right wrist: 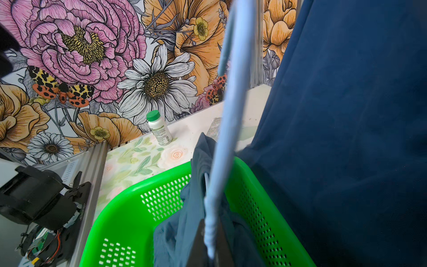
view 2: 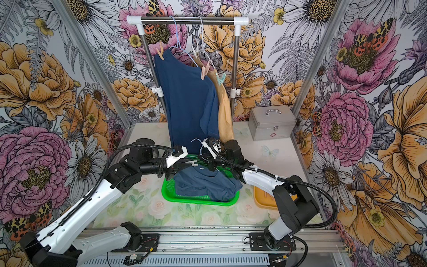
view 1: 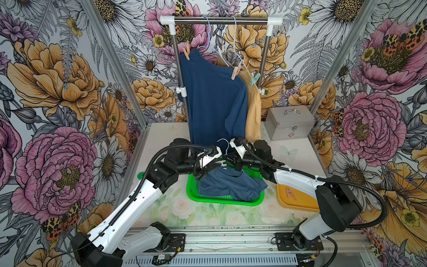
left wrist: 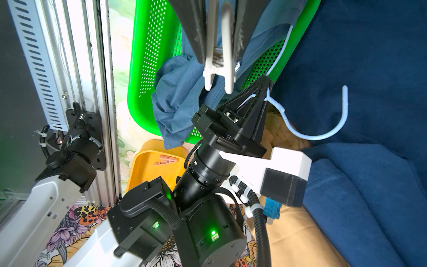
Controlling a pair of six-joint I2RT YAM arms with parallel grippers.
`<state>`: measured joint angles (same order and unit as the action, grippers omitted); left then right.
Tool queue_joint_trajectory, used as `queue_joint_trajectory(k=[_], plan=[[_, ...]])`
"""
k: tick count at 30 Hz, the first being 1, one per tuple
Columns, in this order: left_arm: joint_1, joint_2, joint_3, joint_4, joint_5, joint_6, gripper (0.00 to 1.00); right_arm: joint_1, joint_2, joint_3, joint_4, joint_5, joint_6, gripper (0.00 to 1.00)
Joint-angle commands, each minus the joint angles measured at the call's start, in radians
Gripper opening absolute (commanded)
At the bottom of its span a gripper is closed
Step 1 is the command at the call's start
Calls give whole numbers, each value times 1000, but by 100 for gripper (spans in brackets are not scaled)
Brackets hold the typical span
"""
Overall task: Remove the clothespins securing t-shirts to the hanger
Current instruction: Place the hanger in the basket, then place the clothespin in the storage box.
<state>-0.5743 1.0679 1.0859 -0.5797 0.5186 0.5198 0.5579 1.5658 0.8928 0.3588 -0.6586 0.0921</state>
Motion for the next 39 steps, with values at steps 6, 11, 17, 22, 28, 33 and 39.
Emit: queue_joint_trajectory(k=[6, 11, 17, 22, 28, 33, 39], plan=[[-17, 2, -5, 13, -34, -37, 17, -1, 60, -15, -124, 38, -86, 20], [-20, -1, -7, 14, -36, -49, 17, -9, 16, -6, -197, 61, -131, 29], [-29, 8, -7, 24, -35, -73, 17, -23, -94, -25, -324, 140, -199, 46], [-33, 42, -2, 60, -40, -151, 16, -26, -245, -94, -386, 257, -240, 52], [-43, 81, 1, 133, -2, -270, 15, 23, -460, -185, -391, 431, -298, 54], [-44, 122, 29, 160, 7, -359, 15, 157, -538, -206, -378, 657, -435, 55], [-35, 176, 75, 162, -8, -488, 15, 309, -514, -227, -202, 870, -564, 56]])
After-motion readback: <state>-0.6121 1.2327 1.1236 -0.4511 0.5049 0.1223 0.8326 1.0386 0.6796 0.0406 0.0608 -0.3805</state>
